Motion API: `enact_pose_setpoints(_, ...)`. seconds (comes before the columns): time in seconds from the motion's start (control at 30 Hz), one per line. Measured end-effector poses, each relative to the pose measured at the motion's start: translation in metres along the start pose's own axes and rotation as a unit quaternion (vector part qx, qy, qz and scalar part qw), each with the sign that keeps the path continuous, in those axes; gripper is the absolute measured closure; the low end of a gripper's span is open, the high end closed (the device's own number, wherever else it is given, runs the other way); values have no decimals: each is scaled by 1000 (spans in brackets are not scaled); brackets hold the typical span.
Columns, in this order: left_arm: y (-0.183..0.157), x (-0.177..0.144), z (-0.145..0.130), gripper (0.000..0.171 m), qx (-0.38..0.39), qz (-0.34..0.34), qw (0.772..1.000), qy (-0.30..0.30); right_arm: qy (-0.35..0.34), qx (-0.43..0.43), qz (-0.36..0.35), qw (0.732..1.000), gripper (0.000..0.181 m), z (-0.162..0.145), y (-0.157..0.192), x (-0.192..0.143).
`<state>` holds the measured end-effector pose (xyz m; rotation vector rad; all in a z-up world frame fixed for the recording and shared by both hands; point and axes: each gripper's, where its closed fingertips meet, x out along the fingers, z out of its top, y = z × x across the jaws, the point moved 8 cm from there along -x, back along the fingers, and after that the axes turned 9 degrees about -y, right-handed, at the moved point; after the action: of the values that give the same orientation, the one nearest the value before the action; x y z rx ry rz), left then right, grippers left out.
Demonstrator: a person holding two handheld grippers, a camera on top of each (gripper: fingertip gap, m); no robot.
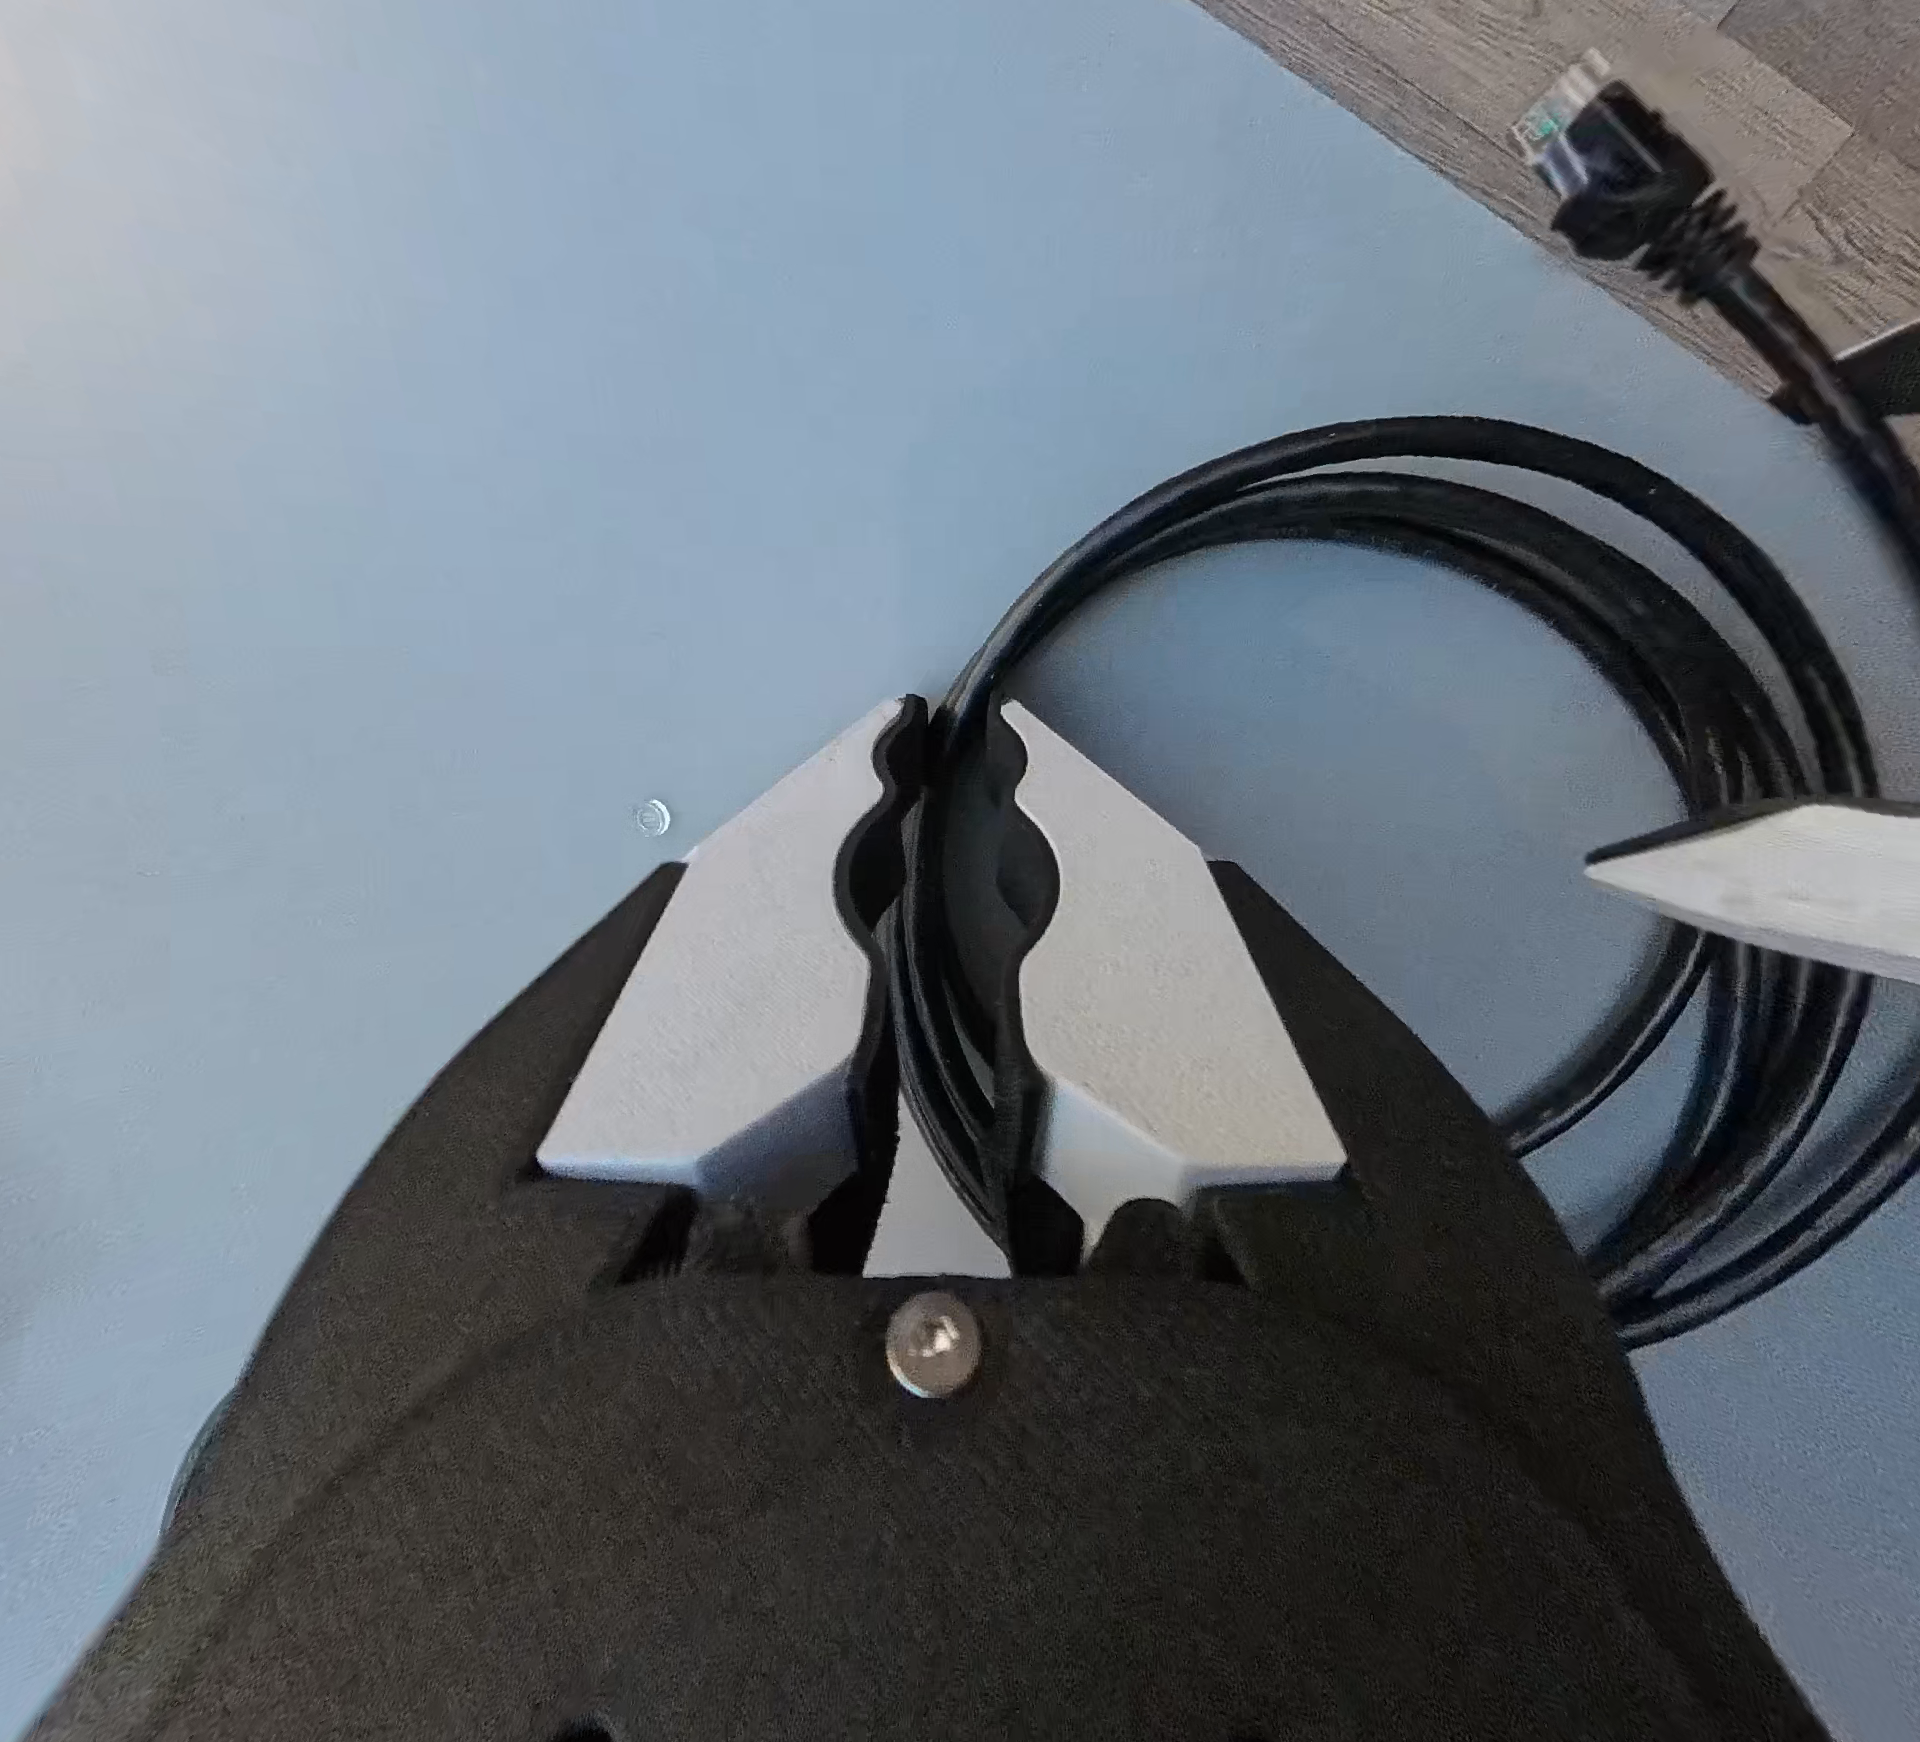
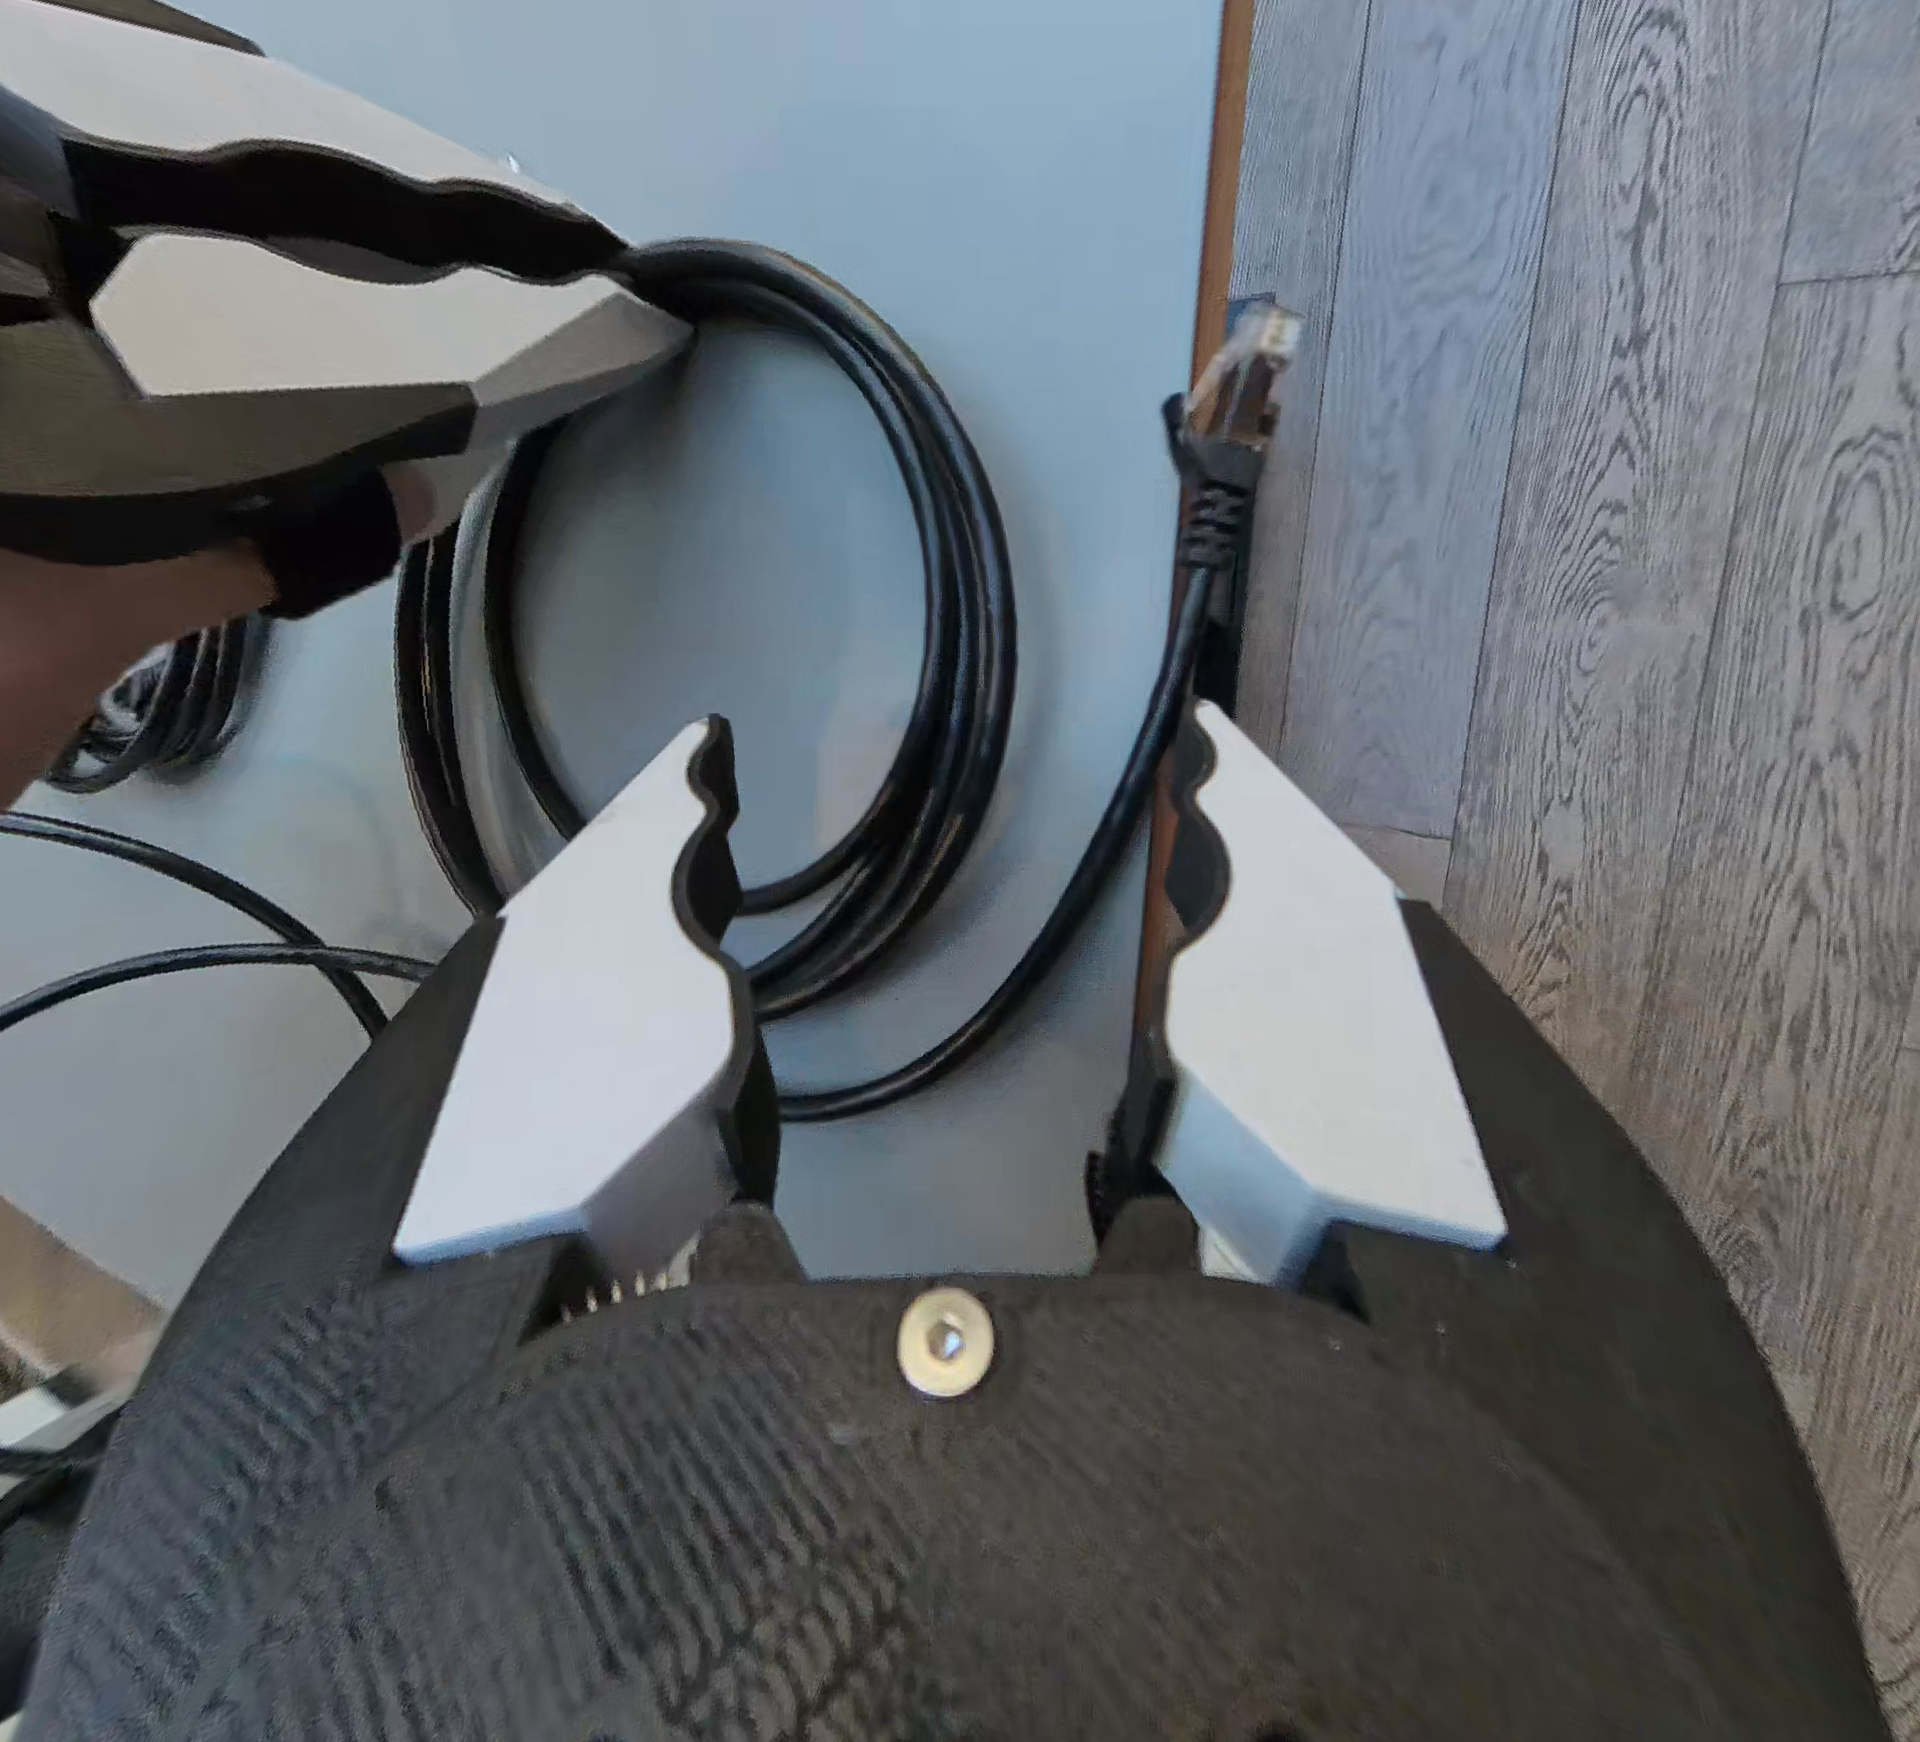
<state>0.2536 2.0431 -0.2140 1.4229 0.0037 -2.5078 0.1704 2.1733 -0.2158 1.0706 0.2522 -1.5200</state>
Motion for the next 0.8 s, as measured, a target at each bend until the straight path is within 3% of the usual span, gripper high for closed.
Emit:
enact_pose_setpoints(0.1, 0, 0, 1, 163, -5, 2, 1000, 4, -38, -82, -34, 995, 120, 9, 7, 5)
enact_pose_setpoints(0.3, 1, 0, 0, 162, -53, 5, 999, 4, -30, -209, -78, 974, 149, 11, 14, 23)
enact_pose_setpoints(0.4, 3, -3, -4, 162, -110, 7, 994, 12, -10, -248, -55, 967, 169, 17, 12, 26)
enact_pose_setpoints(0.57, 11, -19, -21, 159, -176, -67, 982, 2, 71, -347, 84, 931, 171, 48, -1, 41)
enact_pose_setpoints(0.67, 22, -36, -6, 142, -129, -108, 984, -62, 119, -444, 128, 879, 171, 69, 4, 57)
enact_pose_setpoints(0.73, 24, -39, 11, 131, -44, -122, 987, -91, 128, -499, 188, 836, 170, 75, 11, 66)
enact_pose_setpoints(0.8, 28, -26, 18, 117, 46, -118, 989, -78, 121, -518, 231, 815, 170, 81, 14, 75)
